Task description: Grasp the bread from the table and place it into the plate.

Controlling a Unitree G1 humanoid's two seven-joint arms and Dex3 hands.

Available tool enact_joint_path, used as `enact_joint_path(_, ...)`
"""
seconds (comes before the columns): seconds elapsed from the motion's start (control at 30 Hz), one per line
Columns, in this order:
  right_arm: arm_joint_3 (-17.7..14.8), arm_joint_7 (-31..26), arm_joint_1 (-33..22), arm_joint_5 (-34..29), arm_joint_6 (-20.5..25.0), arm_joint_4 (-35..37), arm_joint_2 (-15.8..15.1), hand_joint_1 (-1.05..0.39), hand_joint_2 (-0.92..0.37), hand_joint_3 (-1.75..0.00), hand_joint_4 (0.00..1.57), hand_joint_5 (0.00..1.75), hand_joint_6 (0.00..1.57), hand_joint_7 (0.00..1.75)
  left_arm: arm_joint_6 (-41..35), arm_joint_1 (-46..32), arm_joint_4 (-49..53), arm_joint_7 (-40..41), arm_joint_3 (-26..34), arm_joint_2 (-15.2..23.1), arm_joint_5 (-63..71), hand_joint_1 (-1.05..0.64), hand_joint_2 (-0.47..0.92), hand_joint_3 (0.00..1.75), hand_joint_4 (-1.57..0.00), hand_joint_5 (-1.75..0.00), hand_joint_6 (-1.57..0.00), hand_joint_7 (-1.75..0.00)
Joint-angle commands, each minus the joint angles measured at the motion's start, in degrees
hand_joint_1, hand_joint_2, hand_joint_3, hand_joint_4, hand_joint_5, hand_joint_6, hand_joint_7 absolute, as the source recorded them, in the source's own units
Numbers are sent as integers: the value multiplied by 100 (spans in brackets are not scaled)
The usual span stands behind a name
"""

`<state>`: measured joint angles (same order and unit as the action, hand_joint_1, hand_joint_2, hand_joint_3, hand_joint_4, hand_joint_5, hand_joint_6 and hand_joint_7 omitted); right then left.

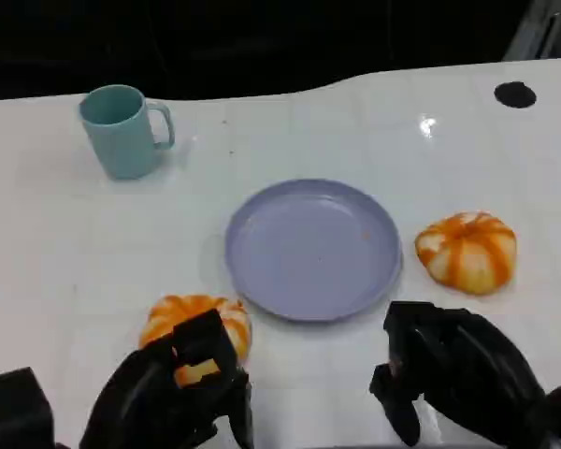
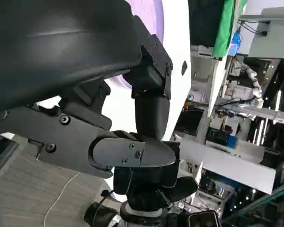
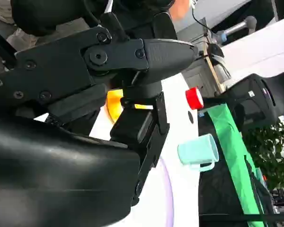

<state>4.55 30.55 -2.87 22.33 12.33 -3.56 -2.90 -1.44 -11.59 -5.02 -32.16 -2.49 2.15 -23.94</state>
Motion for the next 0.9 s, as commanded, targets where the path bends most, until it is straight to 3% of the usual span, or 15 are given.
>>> enact_joint_path(0.03, -111, -7, 45, 65, -1, 3, -58, -93, -92, -34, 128, 164, 110, 156, 57, 31, 42, 33, 38, 51, 38, -60, 92, 29, -84, -175, -61, -175)
enact_joint_path(0.5, -87, 16, 27, 15, -53, -12, -56, -92, -92, -35, 128, 165, 111, 157, 157, 17, -23, 1, 66, 67, 36, -62, 92, 30, -83, -175, -61, -175)
enact_joint_path(0.63, -77, -4, 32, 16, -15, -36, -53, -92, -92, -35, 128, 165, 111, 157, 319, 27, -71, -36, 129, 64, -3, -61, 92, 30, -74, -175, -52, -171)
enact_joint_path(0.67, -80, 0, 35, 29, -7, -36, -49, -92, -92, -35, 128, 165, 111, 157, 726, 88, -3, -64, 129, 117, 238, -61, 92, 30, -66, -175, -51, -161)
enact_joint_path(0.7, -81, 6, 39, 38, -3, -38, -48, -92, -92, -35, 128, 165, 110, 157, 1043, 138, 20, -50, 121, 186, 482, -66, 92, 32, -46, -163, -44, -138)
enact_joint_path(0.73, -83, 12, 41, 46, 1, -38, -48, -92, -92, -35, 128, 165, 110, 157, 1324, 177, 20, 4, 110, 261, 744, -68, 92, 33, -38, -156, -42, -125)
enact_joint_path(0.77, -80, 11, 44, 38, -15, -30, -45, -92, -92, -35, 128, 165, 110, 156, 1642, 222, 27, 76, 109, 377, 1076, -71, 92, 35, -34, -148, -39, -113)
enact_joint_path(0.8, -80, 12, 47, 44, -16, -21, -36, -92, -92, -35, 128, 165, 110, 156, 1871, 267, 14, 136, 118, 498, 1346, -73, 92, 37, -29, -129, -35, -87)
enact_joint_path(0.9, -90, -8, 60, 106, 82, -24, -10, -92, -92, -34, 128, 164, 110, 156, 2224, 351, -158, 413, 165, 773, 2030, -69, 92, 32, -25, -101, -34, -47)
